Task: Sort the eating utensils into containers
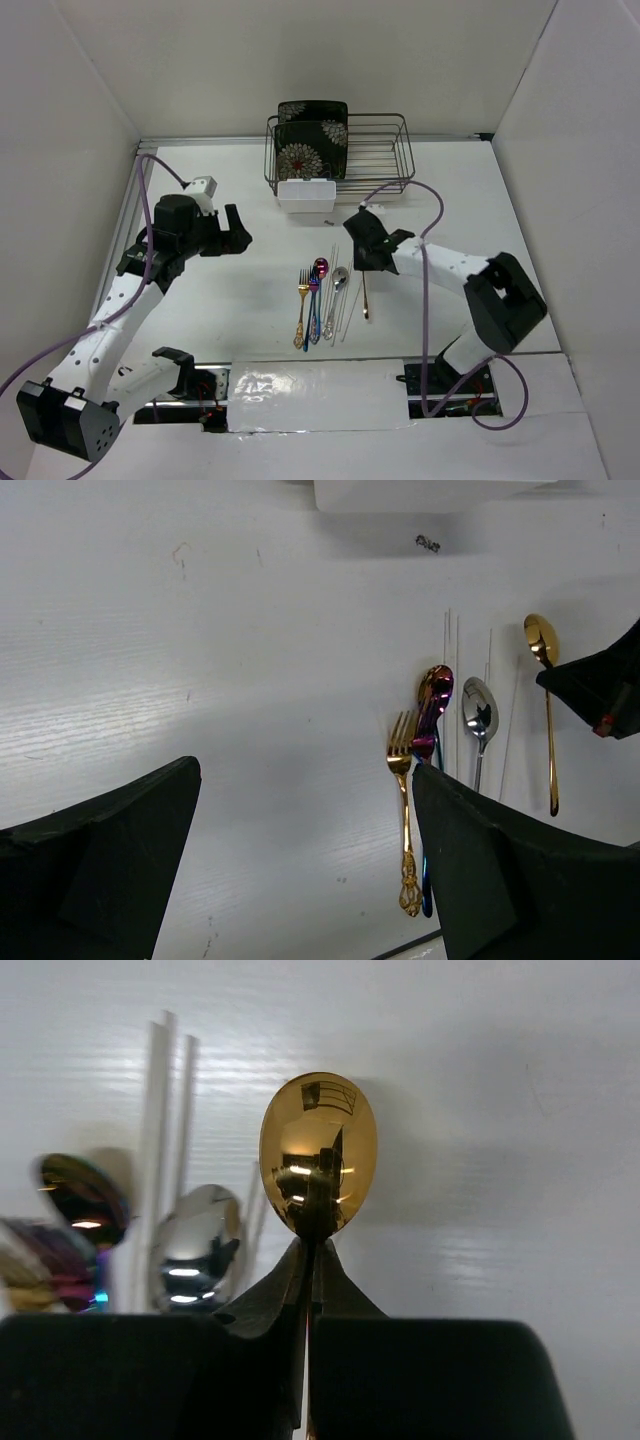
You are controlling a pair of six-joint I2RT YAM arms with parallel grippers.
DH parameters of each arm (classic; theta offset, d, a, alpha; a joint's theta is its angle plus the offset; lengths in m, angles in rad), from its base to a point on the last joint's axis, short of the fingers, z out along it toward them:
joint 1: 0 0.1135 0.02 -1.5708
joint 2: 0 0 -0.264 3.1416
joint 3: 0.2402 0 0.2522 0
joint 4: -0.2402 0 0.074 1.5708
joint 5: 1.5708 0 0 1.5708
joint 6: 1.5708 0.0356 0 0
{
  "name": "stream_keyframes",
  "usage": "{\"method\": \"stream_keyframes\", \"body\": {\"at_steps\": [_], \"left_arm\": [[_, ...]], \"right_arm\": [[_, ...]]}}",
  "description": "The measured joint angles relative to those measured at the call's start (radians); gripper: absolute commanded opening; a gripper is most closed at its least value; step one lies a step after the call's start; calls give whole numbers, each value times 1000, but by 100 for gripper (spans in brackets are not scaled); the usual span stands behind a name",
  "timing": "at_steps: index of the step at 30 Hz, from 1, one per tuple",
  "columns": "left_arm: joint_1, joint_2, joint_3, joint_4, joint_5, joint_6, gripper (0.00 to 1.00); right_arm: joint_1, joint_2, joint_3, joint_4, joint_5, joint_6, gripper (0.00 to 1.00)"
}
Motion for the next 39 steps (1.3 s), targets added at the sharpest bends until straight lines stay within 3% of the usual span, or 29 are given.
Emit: {"method": "stream_keyframes", "body": {"at_steps": [8, 12, 15, 22, 31, 39], "left_arm": [[0, 0, 4, 55, 87, 29, 100], [0, 0, 4, 96, 136, 78, 100], [0, -12, 2, 142, 182, 116, 100], [0, -86, -64, 303, 264, 189, 100], [0, -117, -158, 426, 251, 230, 100], [0, -117, -167, 472, 229, 242, 100]], "right_arm": [[-3, -394, 10, 144, -173, -119, 0], [-5, -431, 95, 268, -263, -252, 0], [-8, -388, 180, 387, -309, -366, 0], [-27, -110, 415, 695, -426, -547, 0], [-41, 211, 497, 890, -548, -573, 0], [-37, 329, 521, 1074, -596, -541, 0]]}}
